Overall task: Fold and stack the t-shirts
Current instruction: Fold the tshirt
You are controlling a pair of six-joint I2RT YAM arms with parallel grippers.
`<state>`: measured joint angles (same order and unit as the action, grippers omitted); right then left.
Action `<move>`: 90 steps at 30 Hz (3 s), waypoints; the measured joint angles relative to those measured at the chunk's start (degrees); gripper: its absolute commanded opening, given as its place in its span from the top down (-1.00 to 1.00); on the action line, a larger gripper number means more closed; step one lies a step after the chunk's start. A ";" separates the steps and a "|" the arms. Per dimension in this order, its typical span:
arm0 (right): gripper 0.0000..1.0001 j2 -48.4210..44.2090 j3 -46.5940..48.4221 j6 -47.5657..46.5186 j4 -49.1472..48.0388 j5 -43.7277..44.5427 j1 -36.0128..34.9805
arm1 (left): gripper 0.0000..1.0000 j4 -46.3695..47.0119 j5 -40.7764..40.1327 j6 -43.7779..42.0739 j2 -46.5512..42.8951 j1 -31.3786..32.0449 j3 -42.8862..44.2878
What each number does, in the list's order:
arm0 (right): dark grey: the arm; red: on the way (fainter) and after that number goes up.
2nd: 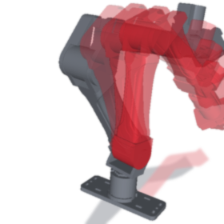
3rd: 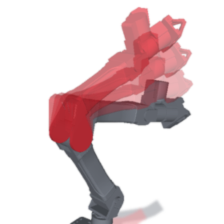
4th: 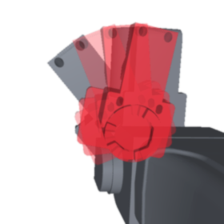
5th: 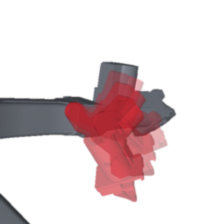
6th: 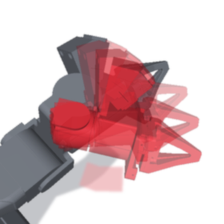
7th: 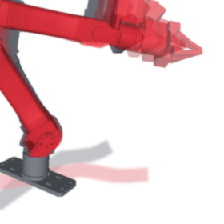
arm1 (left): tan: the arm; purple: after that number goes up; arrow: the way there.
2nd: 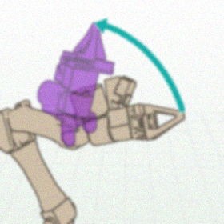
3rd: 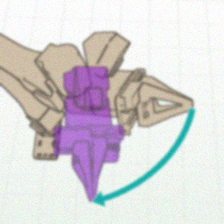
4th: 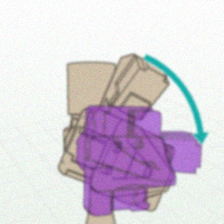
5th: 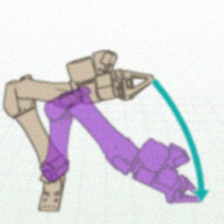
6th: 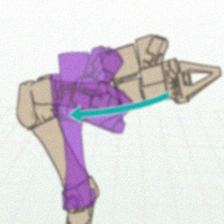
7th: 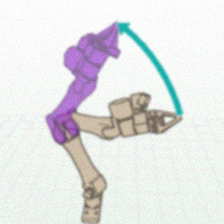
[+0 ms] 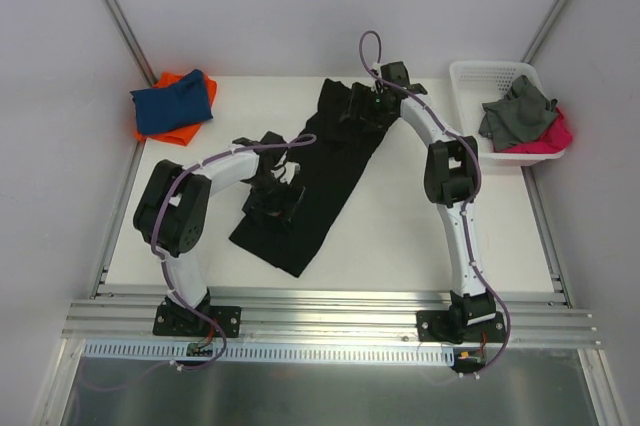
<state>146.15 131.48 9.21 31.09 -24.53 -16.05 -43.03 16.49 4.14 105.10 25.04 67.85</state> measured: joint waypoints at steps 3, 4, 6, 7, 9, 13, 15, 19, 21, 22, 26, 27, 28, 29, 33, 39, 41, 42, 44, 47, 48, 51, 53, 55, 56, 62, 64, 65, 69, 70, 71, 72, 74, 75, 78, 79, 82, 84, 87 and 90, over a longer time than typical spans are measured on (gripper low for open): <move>-0.94 0.63 0.96 0.39 -0.26 -0.02 -0.07 | -0.84 -0.28 0.76 0.66 0.13 2.67 0.02; -0.93 0.87 1.27 0.50 -0.46 -0.07 -0.07 | -0.85 -0.33 1.07 0.87 0.24 3.61 0.02; -0.93 1.25 1.90 0.72 -0.50 -0.20 -0.09 | -0.85 -0.59 1.22 1.22 0.44 5.70 0.22; -0.94 1.53 2.36 0.83 -0.59 -0.22 -0.11 | -0.85 -0.72 1.40 1.31 0.61 6.58 0.37; -0.94 1.97 2.99 1.03 -0.85 -0.28 -0.24 | -0.85 -0.96 1.66 1.55 0.96 8.66 0.76; -0.93 2.64 3.96 1.29 -1.20 -0.39 -0.44 | -0.85 -1.31 2.34 2.12 1.86 12.33 1.81; -0.93 2.71 3.98 1.31 -1.42 -0.39 -0.52 | -0.84 -1.62 2.60 2.40 2.71 14.19 2.84; -0.93 2.97 4.20 1.33 -1.90 -0.39 -0.90 | -0.85 -2.75 2.62 2.56 4.42 17.27 5.01; -0.93 3.10 4.26 1.36 -2.21 -0.42 -1.09 | -0.85 -3.23 2.62 2.60 5.20 18.40 6.01; -0.93 3.15 4.26 1.36 -2.34 -0.42 -1.20 | -0.86 -3.54 2.58 2.67 5.55 18.97 6.51; -0.93 3.23 4.31 1.38 -2.80 -0.39 -1.64 | -0.86 -4.63 2.54 2.73 7.21 21.14 8.74; -0.93 3.39 4.55 1.38 -2.84 -0.39 -1.77 | -0.86 -4.85 2.51 2.73 7.61 21.57 9.27; -0.93 3.52 4.72 1.40 -3.02 -0.39 -1.90 | -0.86 -5.14 2.51 2.73 8.07 22.10 9.86; -0.93 3.61 4.90 1.38 -3.08 -0.39 -2.08 | -0.86 -5.57 2.49 2.73 8.57 22.67 10.56; -0.93 3.78 5.16 1.33 -3.32 -0.37 -2.73 | -0.87 -6.64 2.51 2.73 9.81 23.56 12.31; -0.93 3.82 5.35 0.63 -3.43 -0.35 -3.13 | -0.93 -7.02 1.73 2.67 10.19 24.39 13.14; -0.93 3.82 5.66 0.44 -3.45 -0.37 -3.13 | -0.93 -6.99 1.18 2.62 10.58 24.87 13.81; -0.94 3.82 5.88 0.35 -3.52 -0.39 -3.13 | -0.93 -7.02 0.98 2.60 10.88 25.11 14.29; -0.93 3.82 5.95 0.17 -3.76 -0.39 -3.17 | -0.94 -6.95 0.81 2.54 11.23 25.31 15.08; -0.93 3.82 5.95 -0.50 -3.67 -0.37 -3.17 | -0.98 -6.58 -0.09 2.40 11.45 25.62 15.74; -0.93 3.82 5.95 -0.85 -3.67 -0.35 -3.17 | -0.98 -6.43 -0.57 2.34 11.47 25.64 15.93; -0.93 3.69 5.95 -1.75 -3.58 -0.17 -3.15 | -0.98 -5.27 -2.23 1.55 11.50 25.86 16.74; -0.93 3.17 5.70 -2.34 -3.43 -0.04 -2.99 | -0.99 -4.02 -3.61 0.81 11.58 26.05 17.31; -0.93 1.95 4.98 -2.93 -3.02 0.09 -2.91 | -0.98 -2.99 -4.48 0.39 11.58 26.23 17.55; -0.93 1.16 4.55 -3.26 -2.82 0.11 -2.86 | -0.98 -2.51 -5.14 0.15 11.58 26.43 17.55; -0.93 -2.99 3.34 -4.87 -1.86 0.39 -2.89 | -0.98 -0.57 -8.48 -0.79 9.40 29.51 14.86; -0.93 -4.00 3.15 -5.40 -1.84 0.87 -2.99 | -0.98 -0.48 -8.96 -0.79 7.30 30.34 12.59; -0.93 -4.44 2.95 -5.62 -1.75 1.20 -3.10 | -0.98 -0.55 -9.11 -0.76 6.21 30.69 11.45; -0.94 -5.88 1.75 -6.49 -1.46 1.88 -3.80 | -0.99 -0.72 -8.96 -0.74 3.85 30.99 9.90; -0.93 -6.34 1.33 -6.73 -1.09 2.01 -4.11 | -0.98 -0.52 -8.96 -0.74 3.63 30.99 9.90; -0.93 -6.78 0.94 -6.93 -0.74 2.12 -4.44 | -0.98 -0.39 -8.96 -0.74 3.54 30.99 9.90; -0.93 -7.17 0.79 -7.06 -0.42 2.23 -4.70 | -0.98 -0.33 -9.09 -0.76 3.52 30.93 9.94; -0.94 -8.48 -0.20 -7.37 -0.20 2.73 -5.20 | -0.98 -0.26 -9.64 -0.81 3.34 30.88 10.08; -0.93 -9.20 -0.81 -7.43 0.15 2.89 -5.35 | -0.98 -0.26 -10.47 -0.98 3.02 30.88 10.14; -0.94 -14.29 -5.55 -7.76 1.16 4.11 -5.35 | -0.98 -0.35 -14.32 -2.08 0.31 30.69 10.23; -0.94 -16.87 -8.11 -7.76 1.53 4.46 -5.09 | -0.98 -0.37 -15.63 -2.47 -1.42 30.29 10.23; -0.89 -28.44 -19.80 -7.06 2.23 5.31 -3.06 | -0.98 -0.57 -16.96 -3.45 -7.67 26.99 10.23; -0.86 -37.18 -28.04 -5.92 2.80 5.27 -0.85 | -0.90 -0.57 -16.70 -3.61 -12.46 20.90 10.34; -0.69 -50.75 -41.59 -3.08 2.62 5.20 2.49 | -0.73 -0.24 -13.46 -2.51 -17.64 7.54 10.75; -0.66 -59.78 -52.65 -0.26 3.02 4.74 3.02 | -0.71 -0.50 -9.84 -1.03 -20.37 -1.38 10.67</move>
<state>86.37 78.83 8.95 34.11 -19.79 -13.04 -43.53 6.66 3.11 84.73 23.66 78.52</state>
